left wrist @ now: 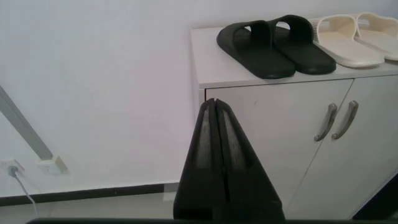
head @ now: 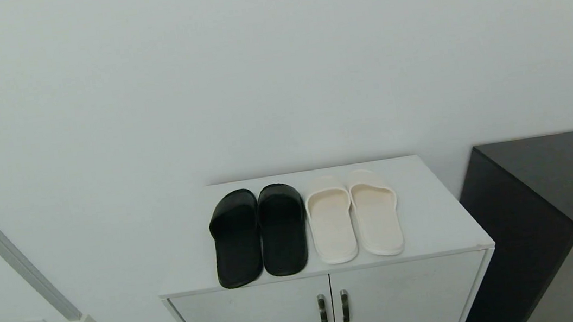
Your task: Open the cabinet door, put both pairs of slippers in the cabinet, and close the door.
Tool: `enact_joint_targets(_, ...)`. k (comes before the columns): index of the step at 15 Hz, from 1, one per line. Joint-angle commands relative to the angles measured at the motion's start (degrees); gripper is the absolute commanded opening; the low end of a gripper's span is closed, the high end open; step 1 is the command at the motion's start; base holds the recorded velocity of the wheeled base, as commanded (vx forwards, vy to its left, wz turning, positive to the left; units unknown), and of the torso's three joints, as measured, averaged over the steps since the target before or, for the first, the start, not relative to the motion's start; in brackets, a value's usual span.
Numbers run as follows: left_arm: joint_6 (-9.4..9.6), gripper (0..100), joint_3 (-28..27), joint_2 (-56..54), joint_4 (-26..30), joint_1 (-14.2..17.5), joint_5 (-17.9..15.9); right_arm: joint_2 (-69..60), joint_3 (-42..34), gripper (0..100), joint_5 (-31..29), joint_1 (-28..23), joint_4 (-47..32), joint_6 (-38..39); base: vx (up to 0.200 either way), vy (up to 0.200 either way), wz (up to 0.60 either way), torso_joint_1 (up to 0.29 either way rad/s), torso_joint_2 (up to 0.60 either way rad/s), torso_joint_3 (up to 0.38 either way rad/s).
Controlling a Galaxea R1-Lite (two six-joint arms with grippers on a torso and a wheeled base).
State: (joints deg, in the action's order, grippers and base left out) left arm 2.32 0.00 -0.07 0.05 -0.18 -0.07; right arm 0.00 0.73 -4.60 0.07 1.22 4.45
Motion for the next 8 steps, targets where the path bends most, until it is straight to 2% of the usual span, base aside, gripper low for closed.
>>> enact_joint_targets(1,-0.03,0,0.0,0.1,0.0,0.0,0.0,4.7,11.8,100,1.3,0.8,-0.7,6.4,0.000,0.000,0.00,0.000,0.00,0.000)
enact_joint_targets(2,-0.03,0,0.0,0.1,0.0,0.0,0.1,8.9,13.6,100,2.7,1.4,-5.8,6.0,0.000,0.000,0.00,0.000,0.00,0.000)
enact_joint_targets(3,-0.03,0,0.0,0.1,0.0,0.0,0.0,11.2,13.2,100,4.8,1.4,-7.5,2.5,0.000,0.000,0.00,0.000,0.00,0.000)
enact_joint_targets(7,-0.03,0,0.0,0.1,0.0,0.0,0.0,21.4,12.0,100,10.8,1.5,-7.1,1.1,0.000,0.000,0.00,0.000,0.00,0.000)
enact_joint_targets(8,-0.12,0,0.0,0.1,0.0,0.0,0.1,26.7,12.2,100,12.5,1.7,-4.9,1.0,0.000,0.000,0.00,0.000,0.00,0.000)
